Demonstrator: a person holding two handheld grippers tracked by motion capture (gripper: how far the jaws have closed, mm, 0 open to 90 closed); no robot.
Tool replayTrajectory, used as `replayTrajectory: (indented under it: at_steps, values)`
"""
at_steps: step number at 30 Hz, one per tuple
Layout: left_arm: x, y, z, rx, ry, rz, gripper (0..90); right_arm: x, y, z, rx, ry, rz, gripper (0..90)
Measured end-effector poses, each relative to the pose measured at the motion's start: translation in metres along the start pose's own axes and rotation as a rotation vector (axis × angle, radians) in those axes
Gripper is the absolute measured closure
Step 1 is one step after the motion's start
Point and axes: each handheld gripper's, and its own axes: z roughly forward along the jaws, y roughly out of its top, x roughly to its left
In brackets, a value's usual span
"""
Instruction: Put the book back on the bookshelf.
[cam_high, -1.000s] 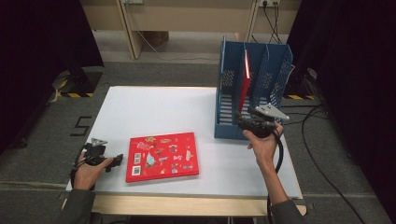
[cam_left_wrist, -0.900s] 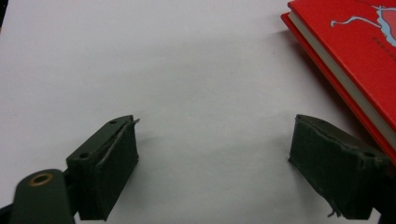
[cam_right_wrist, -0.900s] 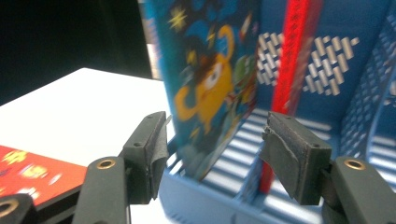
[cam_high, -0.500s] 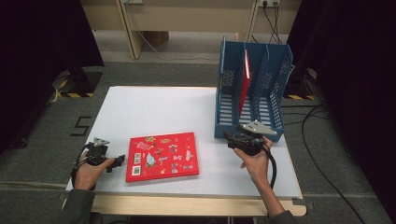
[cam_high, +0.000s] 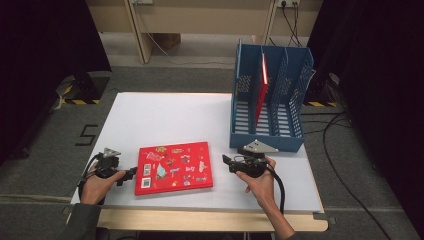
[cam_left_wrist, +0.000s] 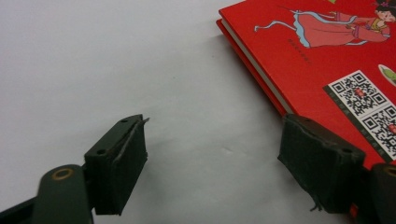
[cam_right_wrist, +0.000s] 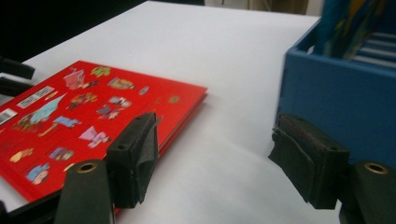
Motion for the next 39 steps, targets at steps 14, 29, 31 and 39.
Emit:
replayTrajectory:
  at_steps: [14,29,31,39]
  values:
    - [-0.014,0.002,-0.002,0.002,-0.007,0.036,32.3,0.011,-0.011,0.011,0.059,0.034,0.011,31.3]
    - [-0.030,0.006,-0.002,0.021,-0.039,0.092,24.2,0.010,-0.019,0.020,0.109,0.058,0.044,31.0]
    - [-0.028,0.007,-0.003,0.018,-0.057,0.079,17.3,0.010,-0.019,0.020,0.111,0.061,0.044,30.9]
    - [-0.036,0.013,-0.015,-0.012,-0.075,0.105,18.5,0.012,-0.020,0.021,0.117,0.069,0.046,31.0]
